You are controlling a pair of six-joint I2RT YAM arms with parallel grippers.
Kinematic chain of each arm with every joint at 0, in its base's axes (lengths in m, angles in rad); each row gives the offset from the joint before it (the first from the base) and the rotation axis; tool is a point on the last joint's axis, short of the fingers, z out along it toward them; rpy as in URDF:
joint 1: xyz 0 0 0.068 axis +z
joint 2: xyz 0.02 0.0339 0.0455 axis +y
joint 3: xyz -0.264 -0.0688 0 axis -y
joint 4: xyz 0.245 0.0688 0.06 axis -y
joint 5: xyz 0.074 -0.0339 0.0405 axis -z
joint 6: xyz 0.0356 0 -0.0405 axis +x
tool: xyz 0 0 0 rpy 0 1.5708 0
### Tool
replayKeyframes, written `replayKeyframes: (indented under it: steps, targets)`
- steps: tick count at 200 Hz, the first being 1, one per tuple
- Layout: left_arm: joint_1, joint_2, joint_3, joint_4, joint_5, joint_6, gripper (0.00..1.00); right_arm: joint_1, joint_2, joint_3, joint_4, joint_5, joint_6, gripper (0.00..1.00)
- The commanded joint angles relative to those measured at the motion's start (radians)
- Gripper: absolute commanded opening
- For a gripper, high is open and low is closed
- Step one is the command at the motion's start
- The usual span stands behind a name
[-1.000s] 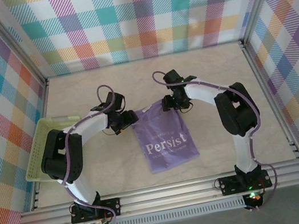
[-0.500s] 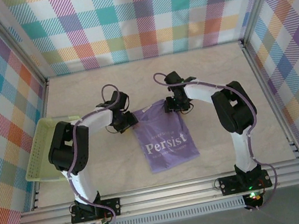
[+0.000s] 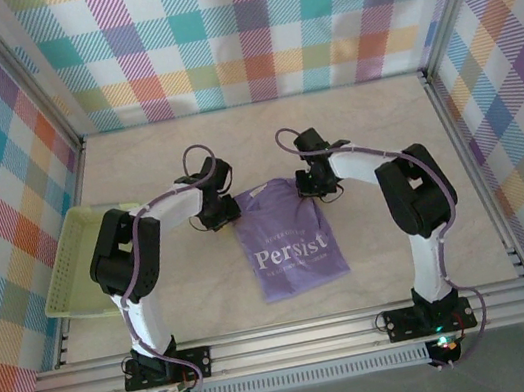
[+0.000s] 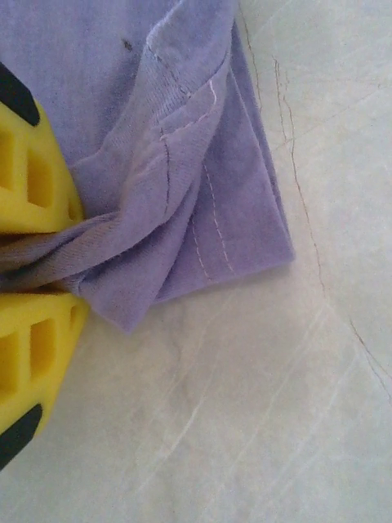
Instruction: Fold the inside-out t-shirt
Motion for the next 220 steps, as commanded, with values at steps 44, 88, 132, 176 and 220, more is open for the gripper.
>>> replayKeyframes:
  steps: [44, 88, 132, 176, 220]
  targets:
    - [-0.079, 0.062, -0.02, 0.259, 0.159, -0.009, 0.32, 0.063, -0.006, -0.105, 0.028, -0.105, 0.057, 0.14]
    - [-0.08, 0.101, -0.002, 0.253, 0.151, -0.016, 0.24, 0.064, -0.026, -0.121, 0.028, -0.072, 0.063, 0.09]
    - [-0.072, 0.052, -0.02, 0.262, 0.128, -0.018, 0.02, 0.043, -0.087, -0.15, 0.063, -0.106, 0.069, 0.0]
    - [-0.018, -0.134, -0.163, 0.416, 0.196, -0.061, 0.0, -0.023, -0.201, -0.197, 0.155, -0.28, 0.104, 0.0]
    - [0.011, -0.326, -0.213, 0.404, 0.151, -0.043, 0.0, -0.057, -0.281, -0.167, 0.16, -0.31, 0.096, 0.0]
